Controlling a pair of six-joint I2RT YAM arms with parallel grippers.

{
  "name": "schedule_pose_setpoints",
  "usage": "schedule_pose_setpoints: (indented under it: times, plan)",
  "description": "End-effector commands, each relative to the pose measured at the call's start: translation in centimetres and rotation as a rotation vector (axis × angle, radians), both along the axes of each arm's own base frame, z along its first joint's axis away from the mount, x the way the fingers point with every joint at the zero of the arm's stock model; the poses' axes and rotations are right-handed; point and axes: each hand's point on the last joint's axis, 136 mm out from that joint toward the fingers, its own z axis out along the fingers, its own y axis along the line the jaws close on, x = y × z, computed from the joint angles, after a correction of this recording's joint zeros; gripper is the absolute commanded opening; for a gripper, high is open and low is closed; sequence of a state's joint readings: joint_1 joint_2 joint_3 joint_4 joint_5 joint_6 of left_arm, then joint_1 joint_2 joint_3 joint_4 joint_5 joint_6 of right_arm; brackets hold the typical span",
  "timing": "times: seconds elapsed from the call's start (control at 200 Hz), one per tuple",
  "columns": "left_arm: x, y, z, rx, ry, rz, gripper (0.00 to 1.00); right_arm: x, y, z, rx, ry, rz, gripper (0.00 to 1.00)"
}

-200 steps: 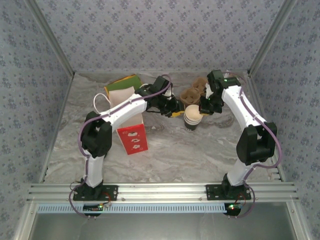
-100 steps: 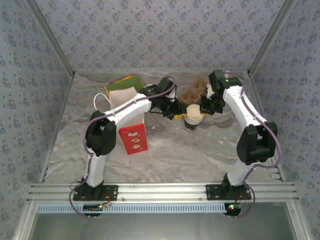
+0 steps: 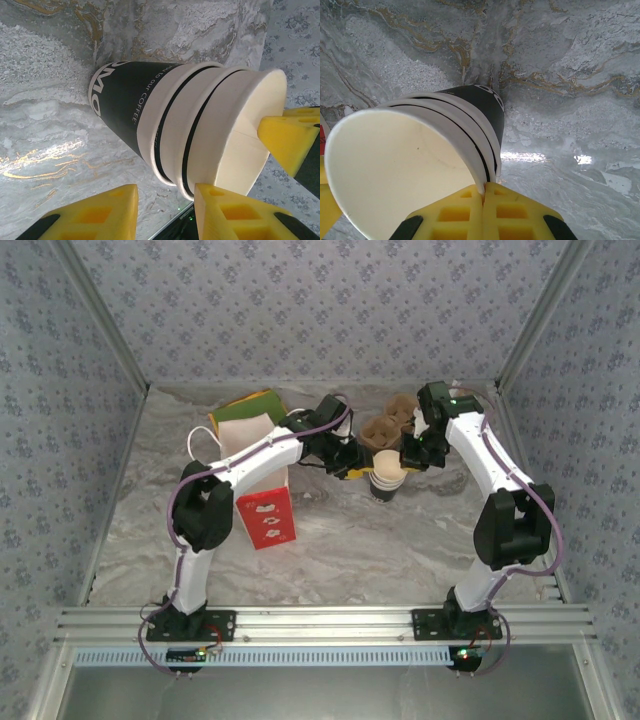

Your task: Pack the takeout coffee

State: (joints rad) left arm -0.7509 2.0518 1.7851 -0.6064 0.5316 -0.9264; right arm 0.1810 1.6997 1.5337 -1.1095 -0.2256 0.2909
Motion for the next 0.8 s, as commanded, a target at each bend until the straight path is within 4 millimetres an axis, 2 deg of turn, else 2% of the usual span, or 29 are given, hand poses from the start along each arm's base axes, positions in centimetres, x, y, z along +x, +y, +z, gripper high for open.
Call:
schedule_pose_setpoints:
  times: [0.0,0.28,0.505,0.795]
  plan:
    - [0.0,0.2,-0.6,0.002,0.02,-0.001,0.35,-0.5,0.2,0.5,0.03,0.0,0.001,0.0]
    - [0.2,-0.2,-0.4,-0.063,0.03,0.012,0.35,-0.4,0.4,0.5,0.05,0.0,0.001,0.0]
    - [0.1,-0.2,-1.1,-0.05,0.043,0.012,0.35,-0.5,0.5,0.5,0.056,0.0,0.004,0.0]
    - [0.2,0.2,-0.1,-0.039,0.014,0.015,0.37,-0.6,0.0,1.1,0.039,-0.011,-0.005,0.0]
